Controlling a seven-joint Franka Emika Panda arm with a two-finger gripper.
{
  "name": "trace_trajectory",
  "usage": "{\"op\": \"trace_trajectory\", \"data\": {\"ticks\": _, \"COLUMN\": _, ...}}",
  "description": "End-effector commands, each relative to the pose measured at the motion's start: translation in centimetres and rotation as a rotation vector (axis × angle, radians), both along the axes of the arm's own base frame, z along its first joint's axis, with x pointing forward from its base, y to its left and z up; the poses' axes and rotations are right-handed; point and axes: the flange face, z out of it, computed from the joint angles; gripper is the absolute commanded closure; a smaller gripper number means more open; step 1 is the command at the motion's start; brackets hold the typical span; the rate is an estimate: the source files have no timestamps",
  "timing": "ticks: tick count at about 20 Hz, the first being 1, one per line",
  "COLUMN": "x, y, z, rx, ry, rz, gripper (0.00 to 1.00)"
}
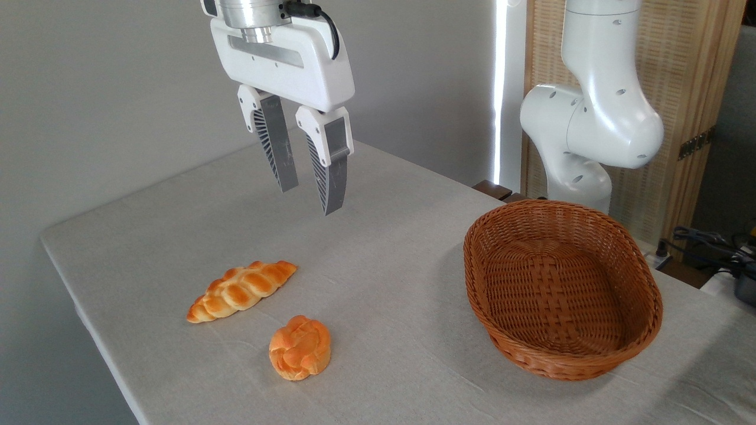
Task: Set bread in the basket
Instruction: 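Lower the open gripper toward the small round orange bun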
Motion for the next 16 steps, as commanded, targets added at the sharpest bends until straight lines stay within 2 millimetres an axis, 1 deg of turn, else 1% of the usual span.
{"op": "trace_trajectory", "data": {"ticks": 1, "x": 0.2, "y": -0.4, "z": 0.4, "rx": -0.062, "ry": 0.0, "rz": -0.009, "gripper": 0.0}}
{"op": "trace_trajectory", "data": {"ticks": 3, "x": 0.3, "y": -1.1, "z": 0.2, "rx": -0.145, "ry": 0.01, "rz": -0.001, "gripper": 0.0}}
{"op": "trace_trajectory", "data": {"ticks": 4, "x": 0.3, "y": -1.1, "z": 0.0, "rx": -0.151, "ry": 0.014, "rz": 0.001, "gripper": 0.0}}
{"op": "trace_trajectory", "data": {"ticks": 9, "x": 0.4, "y": -0.6, "z": -0.3, "rx": -0.137, "ry": 0.019, "rz": 0.004, "gripper": 0.0}}
{"op": "trace_trajectory", "data": {"ticks": 11, "x": 0.5, "y": -0.2, "z": -0.5, "rx": -0.096, "ry": 0.02, "rz": 0.001, "gripper": 0.0}}
{"op": "trace_trajectory", "data": {"ticks": 13, "x": 0.7, "y": -0.5, "z": -0.8, "rx": -0.079, "ry": 0.016, "rz": -0.011, "gripper": 0.0}}
{"op": "trace_trajectory", "data": {"ticks": 15, "x": 1.8, "y": -1.2, "z": -1.5, "rx": -0.081, "ry": -0.02, "rz": -0.018, "gripper": 0.0}}
{"op": "trace_trajectory", "data": {"ticks": 16, "x": 2.5, "y": -2.4, "z": -1.8, "rx": -0.083, "ry": -0.055, "rz": -0.037, "gripper": 0.0}}
